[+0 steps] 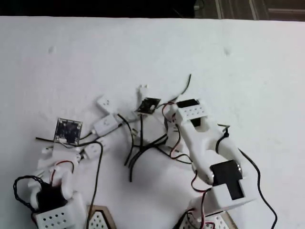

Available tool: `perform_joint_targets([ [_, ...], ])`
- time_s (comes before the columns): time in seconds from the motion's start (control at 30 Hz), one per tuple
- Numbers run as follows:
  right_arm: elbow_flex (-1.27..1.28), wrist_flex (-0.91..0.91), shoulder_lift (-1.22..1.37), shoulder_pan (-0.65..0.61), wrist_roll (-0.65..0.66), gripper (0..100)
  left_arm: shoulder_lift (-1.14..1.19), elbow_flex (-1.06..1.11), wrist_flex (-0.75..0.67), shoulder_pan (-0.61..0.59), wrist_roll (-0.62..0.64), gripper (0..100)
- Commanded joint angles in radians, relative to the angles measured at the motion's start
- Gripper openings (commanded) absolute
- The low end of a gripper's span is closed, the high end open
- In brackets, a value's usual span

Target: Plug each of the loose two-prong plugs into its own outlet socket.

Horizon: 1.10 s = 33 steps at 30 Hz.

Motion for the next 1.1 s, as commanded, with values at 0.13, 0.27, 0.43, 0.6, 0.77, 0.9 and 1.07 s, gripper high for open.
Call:
perform_joint_targets([
  [0.13, -0.044, 0.028, 0.001, 0.010, 0.011, 3.2, -0.008, -0.005, -0.023, 0.010, -0.009, 2],
  [0.27, -0.046, 0.047, -0.001, 0.005, 0.011, 1.9, -0.008, -0.005, -0.023, 0.010, -0.009, 2],
  [0.43, -0.046, 0.127, -0.102, -0.007, 0.005, 1.8, -0.008, -0.005, -0.023, 0.010, -0.009, 2],
  [0.6, -0.046, 0.229, -0.314, -0.004, 0.002, 1.8, -0.008, -0.012, -0.025, 0.010, -0.009, 2],
  [0.77, -0.046, 0.338, -0.562, -0.005, -0.008, 1.8, -0.008, -0.078, -0.017, 0.010, 0.008, 2],
  [0.9, -0.046, 0.378, -0.736, -0.010, -0.094, 1.8, -0.008, -0.187, -0.020, 0.010, 0.086, 2],
  [1.07, -0.046, 0.387, -0.883, -0.012, -0.209, 1.8, -0.008, -0.358, -0.023, 0.012, 0.127, 2],
])
